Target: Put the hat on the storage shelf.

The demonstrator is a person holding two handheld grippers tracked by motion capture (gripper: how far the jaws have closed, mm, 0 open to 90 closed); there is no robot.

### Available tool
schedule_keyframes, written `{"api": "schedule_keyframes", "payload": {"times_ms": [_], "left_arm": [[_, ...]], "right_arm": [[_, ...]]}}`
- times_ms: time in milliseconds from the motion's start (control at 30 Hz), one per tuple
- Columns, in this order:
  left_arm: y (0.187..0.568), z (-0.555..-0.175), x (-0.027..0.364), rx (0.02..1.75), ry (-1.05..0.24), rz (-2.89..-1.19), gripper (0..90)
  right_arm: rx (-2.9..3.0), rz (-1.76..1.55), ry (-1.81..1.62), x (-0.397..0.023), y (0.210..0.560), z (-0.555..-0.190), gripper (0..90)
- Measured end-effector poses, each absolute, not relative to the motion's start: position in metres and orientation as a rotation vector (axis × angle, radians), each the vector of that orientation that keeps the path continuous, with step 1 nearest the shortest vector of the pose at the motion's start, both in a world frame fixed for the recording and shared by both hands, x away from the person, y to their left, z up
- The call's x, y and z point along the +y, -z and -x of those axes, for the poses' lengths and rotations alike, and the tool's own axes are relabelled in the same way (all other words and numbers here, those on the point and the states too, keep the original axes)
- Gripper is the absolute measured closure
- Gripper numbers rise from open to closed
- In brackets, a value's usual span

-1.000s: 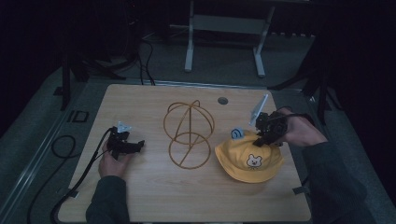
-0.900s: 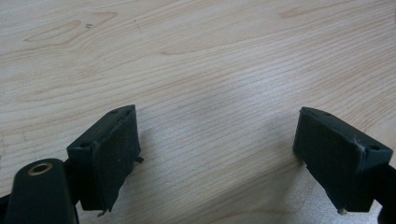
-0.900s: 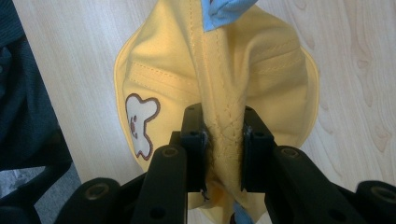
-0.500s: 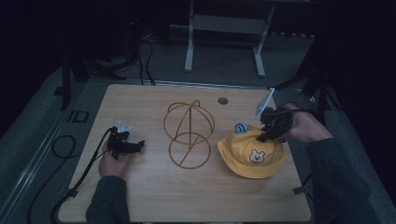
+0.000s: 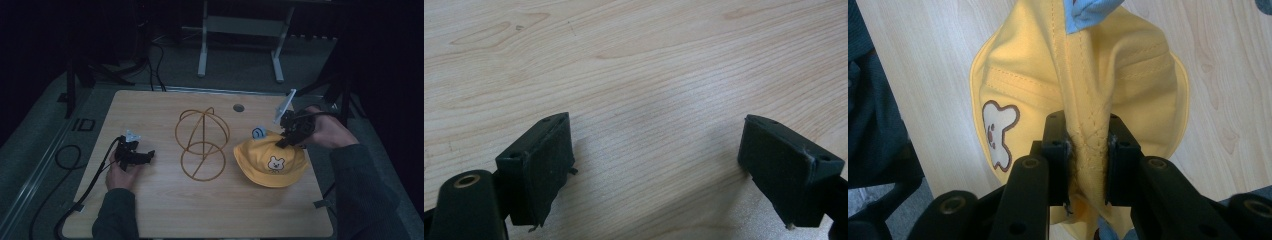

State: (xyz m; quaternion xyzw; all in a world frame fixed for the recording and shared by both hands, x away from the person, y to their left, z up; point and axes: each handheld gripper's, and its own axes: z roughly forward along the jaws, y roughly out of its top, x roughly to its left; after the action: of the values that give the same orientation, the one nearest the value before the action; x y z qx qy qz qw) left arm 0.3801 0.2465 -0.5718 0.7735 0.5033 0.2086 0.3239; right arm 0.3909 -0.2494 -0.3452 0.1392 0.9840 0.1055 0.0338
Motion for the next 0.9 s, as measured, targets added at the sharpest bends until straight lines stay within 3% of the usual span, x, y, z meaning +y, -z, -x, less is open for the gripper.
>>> {"api": "schedule_keyframes", "payload": {"times_ms": [900], "left_arm": [[0.572,-0.38,0.246,1.32,-0.547,-2.029,14.3]], "right_arm": [[2.991,-0.411,-0.349,-0.246,0.316,-0.396,76.1]]}}
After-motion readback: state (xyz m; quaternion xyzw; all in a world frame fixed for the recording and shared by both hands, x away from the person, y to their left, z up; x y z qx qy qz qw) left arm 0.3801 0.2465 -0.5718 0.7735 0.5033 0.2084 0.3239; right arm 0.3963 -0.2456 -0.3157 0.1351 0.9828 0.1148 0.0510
